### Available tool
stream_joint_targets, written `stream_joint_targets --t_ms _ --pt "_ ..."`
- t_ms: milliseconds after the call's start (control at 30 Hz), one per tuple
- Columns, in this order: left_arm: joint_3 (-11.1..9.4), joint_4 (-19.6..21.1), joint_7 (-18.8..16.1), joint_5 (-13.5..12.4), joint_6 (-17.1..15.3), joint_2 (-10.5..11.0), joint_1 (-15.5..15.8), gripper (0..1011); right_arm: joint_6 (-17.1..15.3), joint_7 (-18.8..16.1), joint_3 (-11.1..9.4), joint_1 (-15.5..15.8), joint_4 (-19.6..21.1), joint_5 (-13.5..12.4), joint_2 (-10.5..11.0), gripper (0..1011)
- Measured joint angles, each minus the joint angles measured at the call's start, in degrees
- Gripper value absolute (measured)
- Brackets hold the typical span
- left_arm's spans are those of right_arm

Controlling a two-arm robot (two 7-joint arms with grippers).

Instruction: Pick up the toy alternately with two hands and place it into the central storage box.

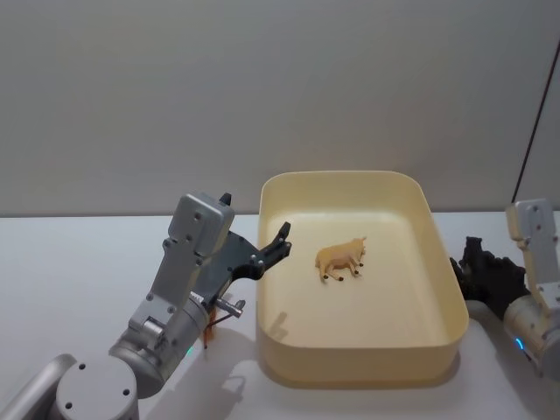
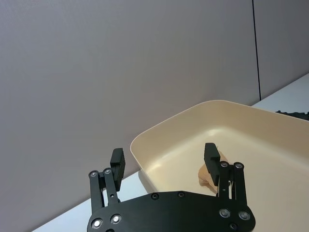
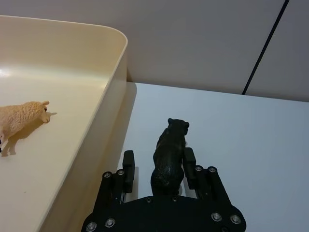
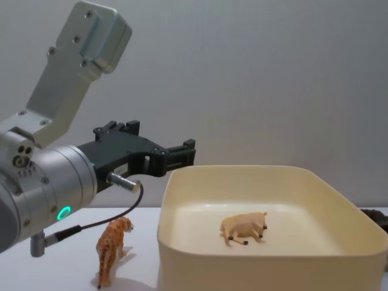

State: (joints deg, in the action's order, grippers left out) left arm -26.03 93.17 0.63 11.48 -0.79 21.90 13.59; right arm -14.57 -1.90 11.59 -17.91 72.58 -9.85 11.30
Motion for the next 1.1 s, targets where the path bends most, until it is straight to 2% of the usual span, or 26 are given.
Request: stream_joint_targets --t_ms 67,133,200,367,500,800,1100 --pt "0.0 0.0 0.0 0.0 0.0 0.0 0.0 1000 0.05 0.01 0.06 -0.16 -0.25 0.1 -0.11 569" --pt "0.0 0.0 0.0 0.0 0.0 0.0 0.0 1000 0.12 0.01 0.11 -0.34 -0.53 0.23 -0.21 549" --pt "0.0 0.0 0.0 0.0 0.0 0.0 0.0 1000 0.2 0.02 0.14 -0.43 -0.67 0.31 -0.26 428" --pt "0.0 0.0 0.0 0.0 0.0 0.0 0.0 1000 0.33 0.44 -0.25 0.5 0.4 0.3 0.25 322" --pt "0.0 0.0 0.0 0.0 0.0 0.0 0.0 1000 0.35 1.1 -0.79 1.76 1.88 0.03 0.92 317" --pt "0.0 0.0 0.0 0.0 0.0 0.0 0.0 1000 0.68 2.42 -2.55 6.45 7.91 -1.19 3.3 317" --pt "0.0 0.0 0.0 0.0 0.0 0.0 0.0 1000 0.83 -0.46 -3.29 8.89 13.12 -2.04 4.72 317"
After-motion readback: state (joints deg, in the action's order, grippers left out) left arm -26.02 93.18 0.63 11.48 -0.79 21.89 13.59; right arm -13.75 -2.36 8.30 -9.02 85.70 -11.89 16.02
